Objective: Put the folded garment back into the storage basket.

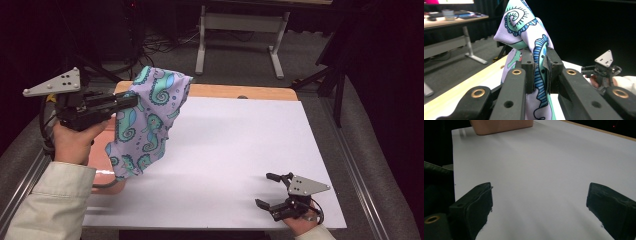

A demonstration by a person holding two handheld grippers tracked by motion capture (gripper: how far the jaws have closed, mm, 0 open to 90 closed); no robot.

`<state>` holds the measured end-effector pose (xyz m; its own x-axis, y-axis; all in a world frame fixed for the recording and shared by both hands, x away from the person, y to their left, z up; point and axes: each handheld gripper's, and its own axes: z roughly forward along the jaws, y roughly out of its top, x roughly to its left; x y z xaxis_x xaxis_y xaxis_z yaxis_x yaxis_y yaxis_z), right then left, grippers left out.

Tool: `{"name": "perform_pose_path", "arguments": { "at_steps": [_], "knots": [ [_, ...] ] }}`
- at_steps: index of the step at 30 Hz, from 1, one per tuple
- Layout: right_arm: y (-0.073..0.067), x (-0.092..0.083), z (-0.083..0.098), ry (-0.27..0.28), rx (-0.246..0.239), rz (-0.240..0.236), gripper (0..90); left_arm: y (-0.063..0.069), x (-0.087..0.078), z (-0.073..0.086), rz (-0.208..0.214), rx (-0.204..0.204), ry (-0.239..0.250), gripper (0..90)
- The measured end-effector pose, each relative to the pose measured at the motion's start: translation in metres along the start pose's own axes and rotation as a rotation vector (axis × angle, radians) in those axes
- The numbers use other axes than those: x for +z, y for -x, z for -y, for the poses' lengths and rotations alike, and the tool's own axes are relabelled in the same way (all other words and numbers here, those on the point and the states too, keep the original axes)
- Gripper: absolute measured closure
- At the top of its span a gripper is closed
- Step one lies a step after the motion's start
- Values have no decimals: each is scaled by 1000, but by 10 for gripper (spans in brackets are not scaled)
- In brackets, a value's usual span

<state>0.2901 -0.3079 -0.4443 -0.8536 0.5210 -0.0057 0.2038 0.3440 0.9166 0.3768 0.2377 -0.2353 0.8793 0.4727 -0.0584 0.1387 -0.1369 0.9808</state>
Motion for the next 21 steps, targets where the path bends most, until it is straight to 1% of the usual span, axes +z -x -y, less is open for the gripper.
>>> {"name": "perform_pose_path", "arguments": {
  "at_steps": [4,10,15,20,21],
  "knots": [
    [1,3,-1,-3,-1,-5,72,-2,-10,3,-29,-6,0,809],
    [2,4,-2,-3,-2,-12,72,-4,-29,6,-85,11,6,809],
    [1,4,-2,-3,-3,-12,72,-8,-42,6,-118,10,3,809],
    [0,6,-2,-4,-3,-18,72,-9,-54,4,-147,19,-9,808],
    [0,6,-2,-5,-3,-17,71,-9,-60,4,-157,19,-6,808]
  ]
}}
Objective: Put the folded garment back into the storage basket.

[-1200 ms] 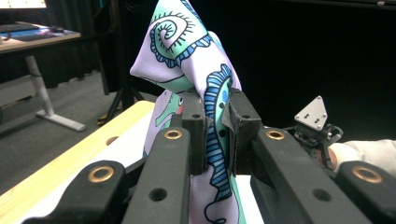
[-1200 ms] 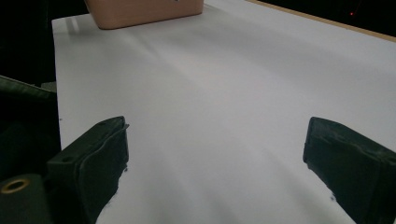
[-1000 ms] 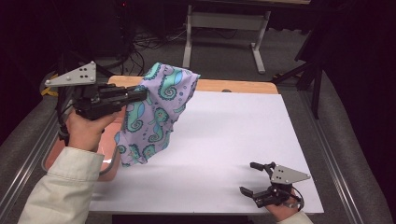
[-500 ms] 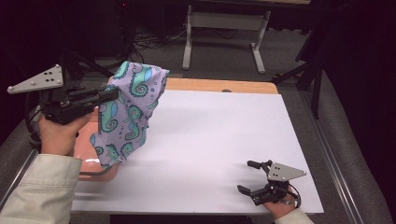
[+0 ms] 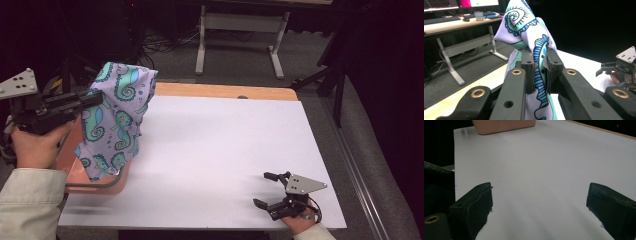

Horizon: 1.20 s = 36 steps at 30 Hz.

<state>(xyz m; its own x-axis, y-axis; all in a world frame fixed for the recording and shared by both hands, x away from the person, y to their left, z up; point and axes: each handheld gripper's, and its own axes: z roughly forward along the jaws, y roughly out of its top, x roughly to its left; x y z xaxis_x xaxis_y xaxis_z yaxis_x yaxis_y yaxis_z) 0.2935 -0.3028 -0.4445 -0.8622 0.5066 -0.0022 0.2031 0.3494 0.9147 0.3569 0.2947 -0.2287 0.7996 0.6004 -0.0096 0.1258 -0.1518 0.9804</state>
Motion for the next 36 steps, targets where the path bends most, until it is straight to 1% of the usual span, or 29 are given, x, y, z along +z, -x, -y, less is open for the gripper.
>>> {"name": "perform_pose_path", "arguments": {
  "at_steps": [1,2,3,4,5,7,8,13,15,16,22,25,30,32,33,36],
  "knots": [
    [0,0,0,-1,-1,0,71,0,0,0,0,0,0,808],
    [0,0,0,-5,-4,1,72,-1,-5,0,-11,-1,3,809],
    [0,0,0,-4,-5,1,71,-1,-5,0,-11,-1,3,808],
    [-1,0,0,-3,-3,0,71,-3,-11,1,-24,0,2,809],
    [-1,0,0,-4,-4,1,72,-3,-11,1,-24,0,2,808],
    [-1,0,0,-4,-4,2,71,-5,-18,1,-38,-3,4,809],
    [-1,0,0,-4,-4,2,71,-5,-18,1,-38,-3,4,808],
    [-2,0,0,-7,-5,2,72,-10,-32,2,-68,-7,8,808],
    [-2,0,1,-8,-4,0,71,-11,-34,2,-72,-3,7,808],
    [-2,0,0,-13,-7,1,71,-13,-37,3,-82,-2,-1,808],
    [-3,0,1,-15,-5,-1,71,-19,-42,5,-103,-7,-18,808],
    [-3,0,1,-18,-9,-2,71,-21,-44,7,-105,-9,-25,808],
    [-3,0,1,-17,-7,-2,71,-23,-44,12,-95,-17,-34,808],
    [-3,1,1,-19,-7,-2,71,-25,-43,16,-77,-24,-37,808],
    [-3,1,1,-19,-7,-2,71,-25,-43,16,-77,-24,-37,808],
    [-3,1,1,-21,-7,-3,71,-24,-41,21,-46,-24,-48,808]
  ]
}}
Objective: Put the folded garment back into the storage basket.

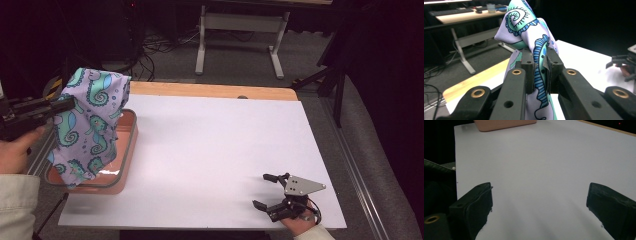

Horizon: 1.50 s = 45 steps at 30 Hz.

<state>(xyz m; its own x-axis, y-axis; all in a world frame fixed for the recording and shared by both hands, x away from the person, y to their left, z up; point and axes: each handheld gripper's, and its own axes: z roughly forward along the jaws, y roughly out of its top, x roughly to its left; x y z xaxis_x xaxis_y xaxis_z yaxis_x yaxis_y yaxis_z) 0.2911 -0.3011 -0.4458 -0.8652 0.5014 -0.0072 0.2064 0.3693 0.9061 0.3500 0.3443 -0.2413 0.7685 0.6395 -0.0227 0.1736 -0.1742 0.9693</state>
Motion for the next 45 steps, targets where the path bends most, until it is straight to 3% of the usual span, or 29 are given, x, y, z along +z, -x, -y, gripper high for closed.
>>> {"name": "perform_pose_path", "arguments": {
  "at_steps": [28,45],
  "knots": [
    [-1,1,0,-9,1,-13,71,-2,15,30,105,-60,-90,807],
    [-1,2,0,-12,0,-14,71,-11,27,47,118,-107,-121,805]
  ]
}}
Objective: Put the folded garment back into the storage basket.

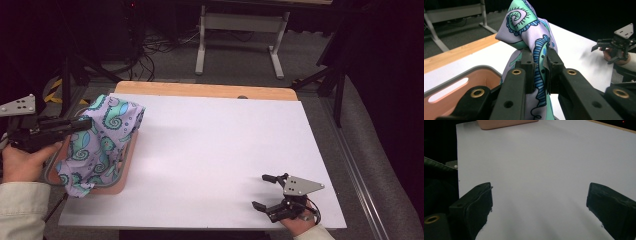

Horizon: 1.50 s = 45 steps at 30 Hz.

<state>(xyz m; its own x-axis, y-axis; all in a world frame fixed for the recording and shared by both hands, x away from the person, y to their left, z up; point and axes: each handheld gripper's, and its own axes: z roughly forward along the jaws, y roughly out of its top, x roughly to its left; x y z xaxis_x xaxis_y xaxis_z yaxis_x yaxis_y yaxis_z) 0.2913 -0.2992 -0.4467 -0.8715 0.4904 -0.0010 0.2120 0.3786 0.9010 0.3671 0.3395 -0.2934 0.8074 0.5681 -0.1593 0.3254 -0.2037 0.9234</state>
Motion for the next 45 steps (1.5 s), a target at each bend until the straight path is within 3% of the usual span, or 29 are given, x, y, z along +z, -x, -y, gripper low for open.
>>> {"name": "perform_pose_path", "arguments": {
  "at_steps": [15,28,45],
  "knots": [
    [0,0,0,-3,0,1,71,-18,15,15,-26,-53,-25,804],
    [0,0,0,-4,-1,1,71,-38,24,26,-107,-109,-37,803],
    [1,0,0,-2,1,1,71,-56,34,35,-194,-127,-87,800]
  ]
}}
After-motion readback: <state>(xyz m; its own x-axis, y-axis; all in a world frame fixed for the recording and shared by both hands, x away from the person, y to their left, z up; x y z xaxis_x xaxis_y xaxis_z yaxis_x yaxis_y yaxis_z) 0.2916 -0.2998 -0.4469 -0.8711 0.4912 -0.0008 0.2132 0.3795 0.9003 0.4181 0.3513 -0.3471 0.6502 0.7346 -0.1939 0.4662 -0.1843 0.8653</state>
